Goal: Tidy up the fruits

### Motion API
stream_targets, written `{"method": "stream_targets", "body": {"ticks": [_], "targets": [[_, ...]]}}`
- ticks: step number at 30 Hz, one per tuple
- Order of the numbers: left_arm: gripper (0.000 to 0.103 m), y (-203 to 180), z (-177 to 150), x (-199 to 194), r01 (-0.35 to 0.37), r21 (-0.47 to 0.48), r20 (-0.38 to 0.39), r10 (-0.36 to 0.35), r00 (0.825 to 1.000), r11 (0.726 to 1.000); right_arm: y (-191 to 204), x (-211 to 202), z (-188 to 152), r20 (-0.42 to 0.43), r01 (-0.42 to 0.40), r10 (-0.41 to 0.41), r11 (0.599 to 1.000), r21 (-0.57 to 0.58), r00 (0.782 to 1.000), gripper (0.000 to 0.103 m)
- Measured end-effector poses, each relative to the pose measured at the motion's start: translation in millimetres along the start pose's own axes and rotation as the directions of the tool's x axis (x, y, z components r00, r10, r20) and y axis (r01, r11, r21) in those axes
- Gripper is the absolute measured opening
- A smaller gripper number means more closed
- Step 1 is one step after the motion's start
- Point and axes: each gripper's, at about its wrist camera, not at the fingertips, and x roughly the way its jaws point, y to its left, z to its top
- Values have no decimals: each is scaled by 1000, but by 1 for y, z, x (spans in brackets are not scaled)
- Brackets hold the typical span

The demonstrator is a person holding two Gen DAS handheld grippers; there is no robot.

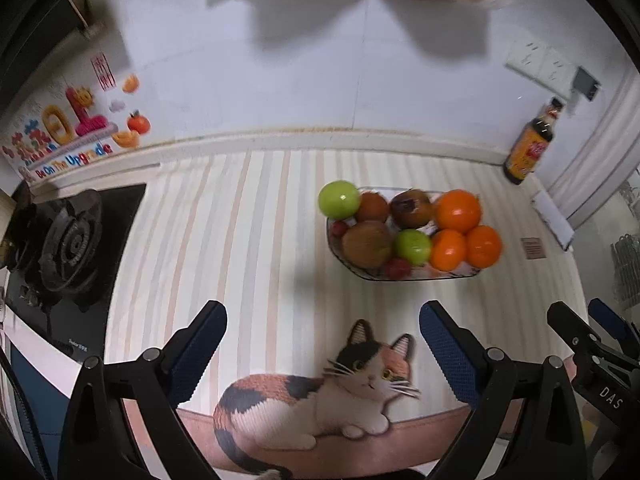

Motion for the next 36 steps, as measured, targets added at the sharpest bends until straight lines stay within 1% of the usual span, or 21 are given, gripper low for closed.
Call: {"method": "stream_targets", "body": {"ticks": [5, 10, 16, 20, 25, 30, 32, 33, 36], "targets": [[99, -9, -18, -48, -15, -15, 64, 16, 998, 1000, -10, -52, -14, 45, -22, 24, 999, -34, 999, 97], [99, -19, -44, -100, -38, -47, 141, 44, 989, 998, -19, -109, -27, 101, -47, 55, 996, -82, 993, 97], [99, -30, -72, -144, -52, -74, 182, 65, 981, 996, -27, -162, -40, 138, -76, 94, 988, -134, 986, 97], [99, -40, -88, -170, -61, -77, 204, 76, 976, 995, -32, -190, -50, 154, -96, 121, 982, -161, 981, 97], [99, -47, -102, -192, -67, -74, 227, 82, 970, 995, -36, -216, -60, 166, -103, 133, 979, -177, 977, 98], [99, -46, -108, -203, -57, -66, 228, 70, 971, 996, -36, -234, -64, 181, -108, 139, 980, -169, 974, 101], [100, -46, -109, -205, -60, -67, 232, 74, 970, 996, -35, -236, -63, 184, -112, 142, 980, -163, 973, 101], [103, -44, -108, -206, -65, -68, 234, 79, 969, 996, -34, -237, -62, 184, -114, 143, 981, -159, 972, 101], [103, -41, -102, -206, -68, -72, 245, 84, 966, 995, -33, -235, -59, 187, -110, 138, 982, -154, 973, 101]]}}
